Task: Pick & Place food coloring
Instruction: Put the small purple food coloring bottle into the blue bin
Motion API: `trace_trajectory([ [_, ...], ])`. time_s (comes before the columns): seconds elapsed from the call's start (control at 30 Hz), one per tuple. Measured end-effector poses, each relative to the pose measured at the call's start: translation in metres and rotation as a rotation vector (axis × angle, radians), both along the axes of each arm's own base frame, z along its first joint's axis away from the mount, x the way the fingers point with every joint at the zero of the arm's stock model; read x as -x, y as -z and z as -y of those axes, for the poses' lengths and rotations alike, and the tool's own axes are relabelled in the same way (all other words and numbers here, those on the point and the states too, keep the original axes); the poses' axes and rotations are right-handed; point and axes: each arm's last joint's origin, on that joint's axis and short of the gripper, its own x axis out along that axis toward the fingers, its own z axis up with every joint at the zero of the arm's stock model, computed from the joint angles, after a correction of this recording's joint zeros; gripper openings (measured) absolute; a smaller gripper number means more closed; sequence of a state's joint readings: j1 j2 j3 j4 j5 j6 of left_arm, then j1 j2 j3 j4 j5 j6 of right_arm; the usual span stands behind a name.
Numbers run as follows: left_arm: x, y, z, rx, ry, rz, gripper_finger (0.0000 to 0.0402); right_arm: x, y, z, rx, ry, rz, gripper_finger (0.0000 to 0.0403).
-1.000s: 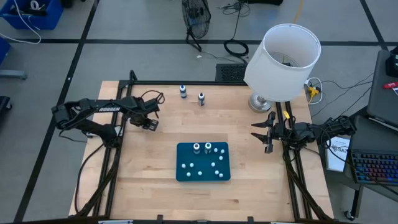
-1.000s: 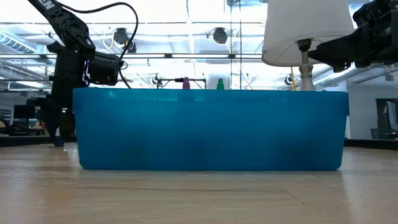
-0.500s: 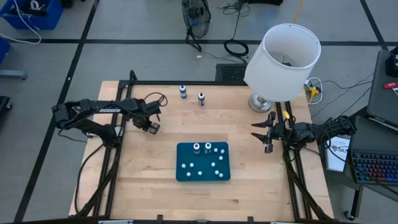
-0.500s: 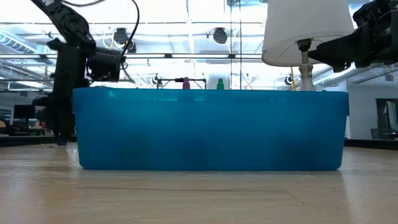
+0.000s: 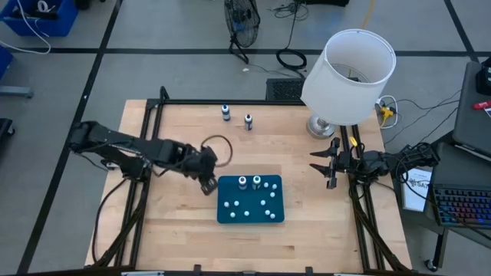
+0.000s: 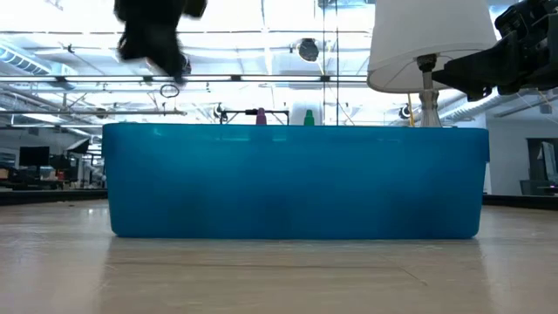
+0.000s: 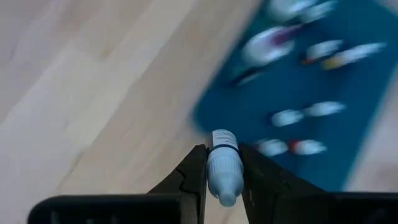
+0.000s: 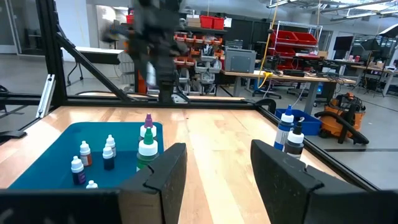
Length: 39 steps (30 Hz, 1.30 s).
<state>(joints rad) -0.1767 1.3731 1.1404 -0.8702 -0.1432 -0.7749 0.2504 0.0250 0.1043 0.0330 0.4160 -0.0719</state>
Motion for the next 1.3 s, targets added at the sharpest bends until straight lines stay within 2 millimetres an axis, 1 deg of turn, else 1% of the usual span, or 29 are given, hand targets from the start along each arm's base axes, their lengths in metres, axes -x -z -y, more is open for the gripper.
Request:
trace_trajectory([
  [0.07,-0.014,-0.016,0.017,-0.043,0.077,0.050,0.0071,0.000,0.000,0.000,0.000,0.000,0.000,0.0167],
  [0.13,-0.029,-0.025,0.031,-0.082,0.153,0.078,0.0071,0.000,0.000,0.000,0.000,0.000,0.000,0.0167],
  [0.27,-0.071,-0.026,0.053,-0.143,0.286,0.073,0.0071,0.000,0.000,0.000,0.000,0.001,0.000,0.0167],
  [0.43,-0.121,-0.006,0.070,-0.176,0.471,0.014,0.0071,0.000,0.000,0.000,0.000,0.001,0.000,0.0167],
  [0.6,-0.151,0.019,0.071,-0.192,0.546,-0.099,0.0071,0.000,0.000,0.000,0.000,0.000,0.000,0.0167],
  [0.77,-0.166,0.042,0.065,-0.187,0.527,-0.163,0.0071,0.000,0.000,0.000,0.000,0.001,0.000,0.0167],
  [1.1,-0.178,0.092,0.064,-0.210,0.465,-0.275,0.0071,0.000,0.000,0.000,0.000,0.000,0.000,0.0167],
  [1.23,-0.182,0.106,0.060,-0.205,0.435,-0.301,0.0071,0.000,0.000,0.000,0.000,0.001,0.000,0.0167],
  [1.3,-0.181,0.106,0.059,-0.204,0.423,-0.307,0.0071,0.000,0.000,0.000,0.000,0.001,0.000,0.0167],
])
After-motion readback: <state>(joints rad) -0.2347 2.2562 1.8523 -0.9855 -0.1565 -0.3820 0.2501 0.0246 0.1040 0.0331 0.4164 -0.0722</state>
